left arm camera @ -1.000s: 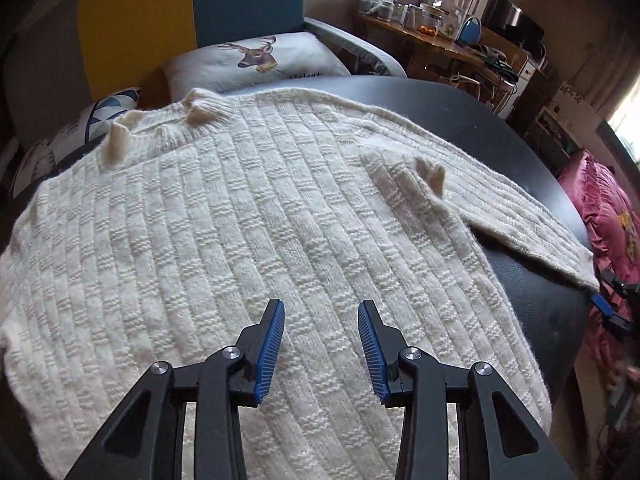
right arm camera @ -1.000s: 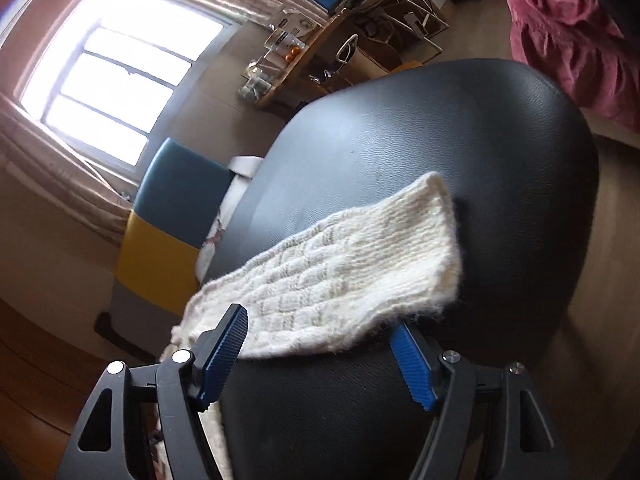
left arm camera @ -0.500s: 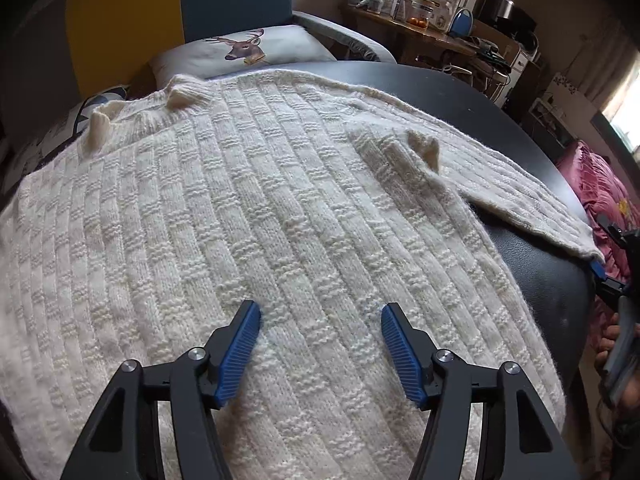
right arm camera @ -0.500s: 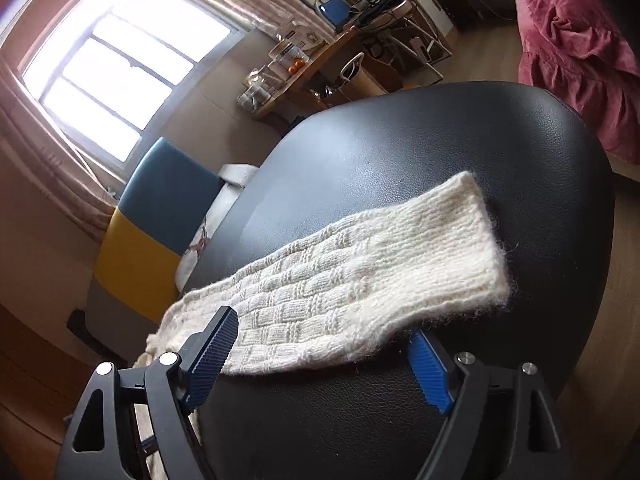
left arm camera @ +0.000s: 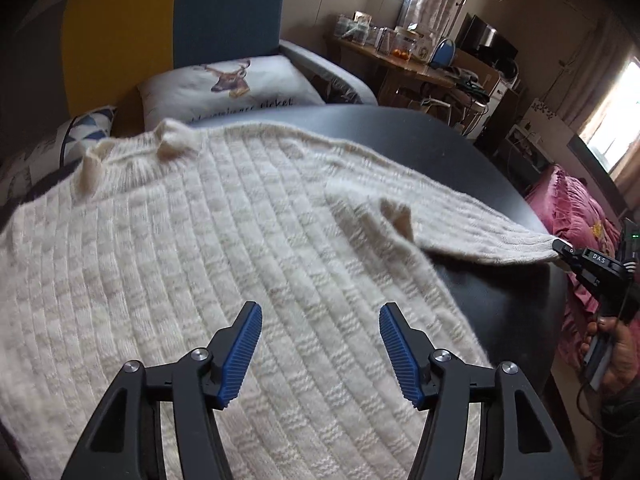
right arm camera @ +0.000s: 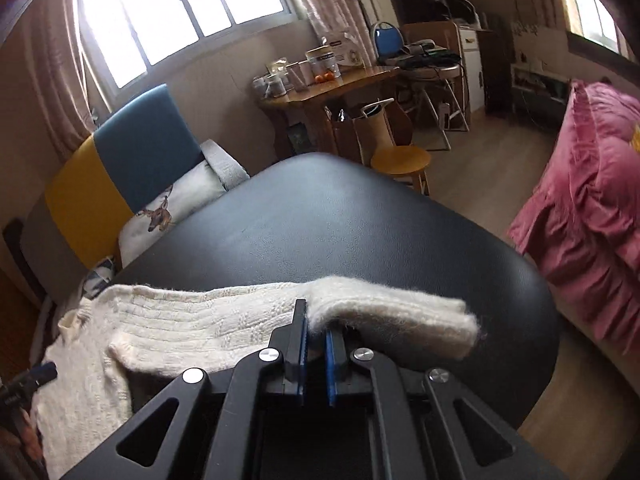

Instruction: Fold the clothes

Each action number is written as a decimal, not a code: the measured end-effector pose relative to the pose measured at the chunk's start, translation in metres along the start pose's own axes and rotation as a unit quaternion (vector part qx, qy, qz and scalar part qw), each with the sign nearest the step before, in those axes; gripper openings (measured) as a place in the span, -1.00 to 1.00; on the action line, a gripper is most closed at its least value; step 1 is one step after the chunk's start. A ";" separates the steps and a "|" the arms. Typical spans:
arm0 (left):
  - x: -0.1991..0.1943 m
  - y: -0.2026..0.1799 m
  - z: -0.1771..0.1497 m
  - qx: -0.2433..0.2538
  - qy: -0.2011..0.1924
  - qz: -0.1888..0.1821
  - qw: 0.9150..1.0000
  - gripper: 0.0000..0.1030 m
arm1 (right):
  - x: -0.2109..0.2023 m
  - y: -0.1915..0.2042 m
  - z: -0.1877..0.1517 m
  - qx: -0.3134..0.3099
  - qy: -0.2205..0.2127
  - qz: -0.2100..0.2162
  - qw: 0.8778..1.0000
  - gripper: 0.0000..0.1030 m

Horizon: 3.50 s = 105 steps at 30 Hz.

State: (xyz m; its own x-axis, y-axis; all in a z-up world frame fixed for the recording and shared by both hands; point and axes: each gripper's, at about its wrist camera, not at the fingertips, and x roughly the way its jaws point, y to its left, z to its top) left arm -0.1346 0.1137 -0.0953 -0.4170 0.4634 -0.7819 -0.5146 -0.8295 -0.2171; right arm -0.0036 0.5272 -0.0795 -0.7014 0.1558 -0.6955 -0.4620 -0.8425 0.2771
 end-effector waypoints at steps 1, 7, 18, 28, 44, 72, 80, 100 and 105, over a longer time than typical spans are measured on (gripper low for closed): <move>0.003 -0.004 0.008 0.010 -0.001 -0.002 1.000 0.21 | 0.005 0.000 0.001 -0.009 0.011 -0.006 1.000 -0.88; 0.049 -0.032 0.049 0.080 0.035 -0.008 0.996 -0.02 | 0.041 -0.018 -0.024 0.005 0.072 -0.021 0.997 -0.88; 0.131 -0.079 0.116 0.186 0.102 -0.020 0.977 -0.85 | 0.028 0.017 -0.003 -0.156 -0.014 -0.114 0.981 -0.88; 0.191 -0.089 0.134 0.160 0.169 -0.036 0.972 -0.83 | 0.030 -0.059 -0.023 0.030 0.033 -0.044 0.998 -0.55; 0.181 -0.093 0.127 0.141 0.164 -0.035 0.976 -0.82 | 0.092 -0.011 0.020 -0.104 0.069 -0.102 0.987 -0.57; 0.063 -0.025 0.018 0.024 0.106 -0.148 0.983 -0.82 | 0.141 0.178 -0.062 0.183 0.246 0.369 0.877 -0.32; 0.072 -0.045 -0.004 0.074 0.122 -0.129 0.981 -0.82 | 0.142 0.143 -0.034 0.252 0.184 0.340 0.887 -0.29; 0.108 -0.066 0.036 0.044 0.140 -0.212 0.966 -0.81 | 0.149 0.156 -0.005 -0.164 0.136 -0.011 0.977 -0.35; 0.132 -0.055 0.019 -0.008 0.171 -0.278 0.945 -0.86 | 0.154 0.150 -0.006 -0.181 0.116 -0.011 0.977 -0.35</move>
State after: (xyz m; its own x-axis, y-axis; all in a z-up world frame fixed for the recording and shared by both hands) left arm -0.1760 0.2263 -0.1751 0.1831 0.7032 -0.6870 -0.5708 -0.4929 -0.6567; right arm -0.1777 0.4221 -0.1493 -0.5324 0.0899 -0.8417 -0.2234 -0.9740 0.0373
